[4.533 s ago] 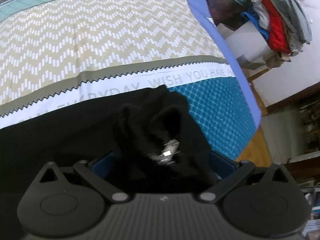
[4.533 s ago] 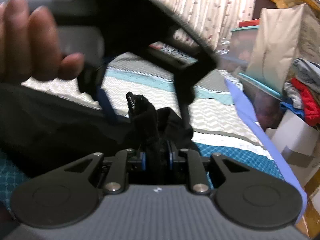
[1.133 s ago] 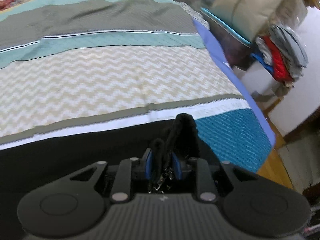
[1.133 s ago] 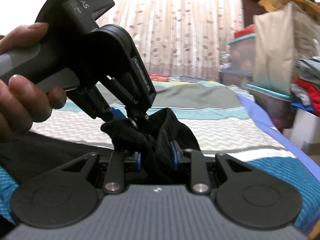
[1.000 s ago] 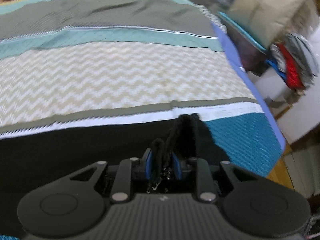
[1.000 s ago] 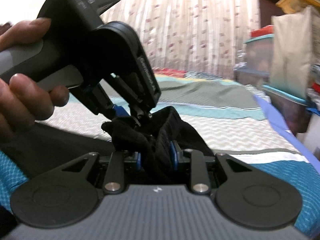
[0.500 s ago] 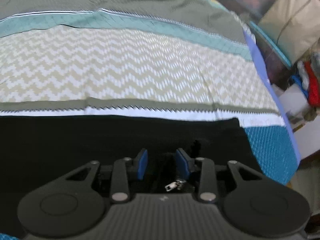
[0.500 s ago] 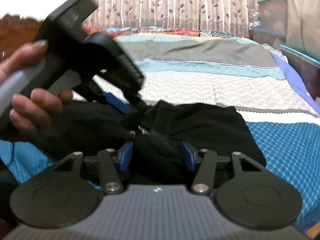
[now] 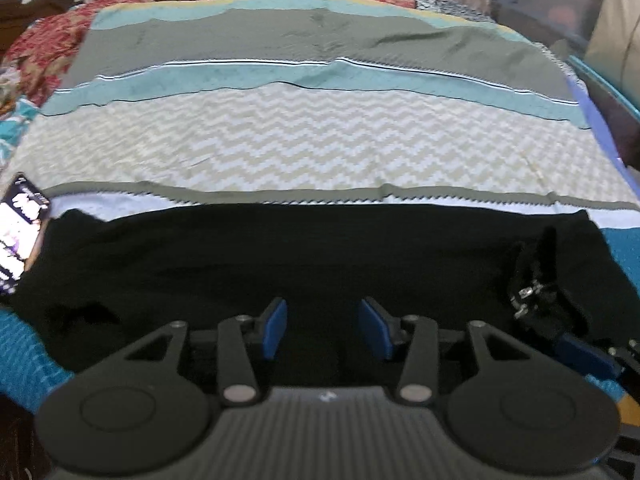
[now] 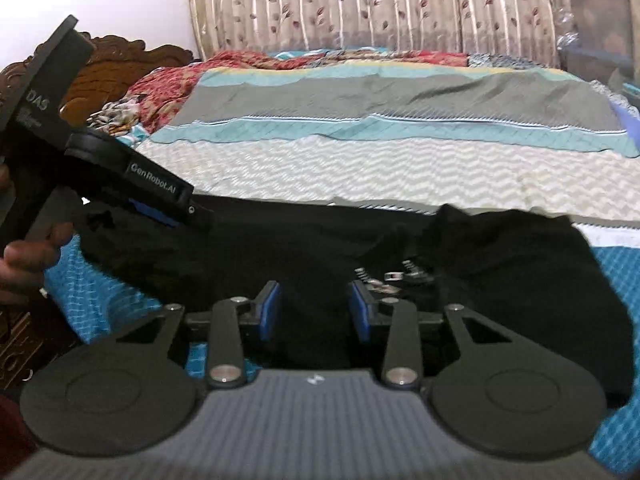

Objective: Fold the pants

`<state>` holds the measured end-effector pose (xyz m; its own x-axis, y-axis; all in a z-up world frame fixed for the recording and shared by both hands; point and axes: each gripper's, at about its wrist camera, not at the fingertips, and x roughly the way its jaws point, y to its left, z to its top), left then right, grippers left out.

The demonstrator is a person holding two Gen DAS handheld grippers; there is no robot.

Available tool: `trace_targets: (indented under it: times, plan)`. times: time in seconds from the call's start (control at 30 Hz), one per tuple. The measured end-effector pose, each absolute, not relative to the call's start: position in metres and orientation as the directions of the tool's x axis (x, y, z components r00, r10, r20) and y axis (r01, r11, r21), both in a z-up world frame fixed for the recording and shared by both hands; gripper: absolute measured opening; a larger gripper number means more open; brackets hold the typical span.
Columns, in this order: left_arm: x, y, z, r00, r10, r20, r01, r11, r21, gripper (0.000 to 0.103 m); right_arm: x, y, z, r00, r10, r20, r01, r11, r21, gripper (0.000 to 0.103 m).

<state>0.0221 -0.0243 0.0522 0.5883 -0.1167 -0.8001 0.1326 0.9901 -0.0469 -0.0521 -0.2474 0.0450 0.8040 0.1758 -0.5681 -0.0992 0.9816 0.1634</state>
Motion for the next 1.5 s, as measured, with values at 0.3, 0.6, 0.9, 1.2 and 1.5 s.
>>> trace_targets:
  times: [0.3, 0.6, 0.9, 1.2, 1.5]
  plan:
    - [0.004, -0.009, 0.071, 0.672, -0.079, -0.736, 0.105, 0.994, -0.011, 0.047, -0.052, -0.242, 0.050, 0.791, 0.157, -0.591, -0.040, 0.978, 0.207, 0.041]
    - [0.007, 0.021, 0.068, 0.678, -0.047, -0.733, 0.045, 0.999, -0.022, 0.048, -0.039, -0.219, 0.051, 0.775, 0.170, -0.609, -0.085, 0.982, 0.166, 0.041]
    - [0.013, 0.031, 0.074, 0.692, -0.013, -0.721, 0.024, 1.000, 0.004, 0.048, -0.027, -0.205, 0.050, 0.758, 0.172, -0.629, -0.089, 0.983, 0.161, 0.041]
    - [0.017, 0.005, 0.089, 0.718, -0.026, -0.696, 0.081, 0.996, 0.047, 0.048, -0.029, -0.208, 0.049, 0.768, 0.160, -0.620, -0.065, 0.983, 0.173, 0.041]
    - [0.018, -0.017, 0.087, 0.699, -0.028, -0.714, 0.116, 0.990, 0.074, 0.048, -0.032, -0.218, 0.046, 0.775, 0.168, -0.610, -0.047, 0.977, 0.210, 0.041]
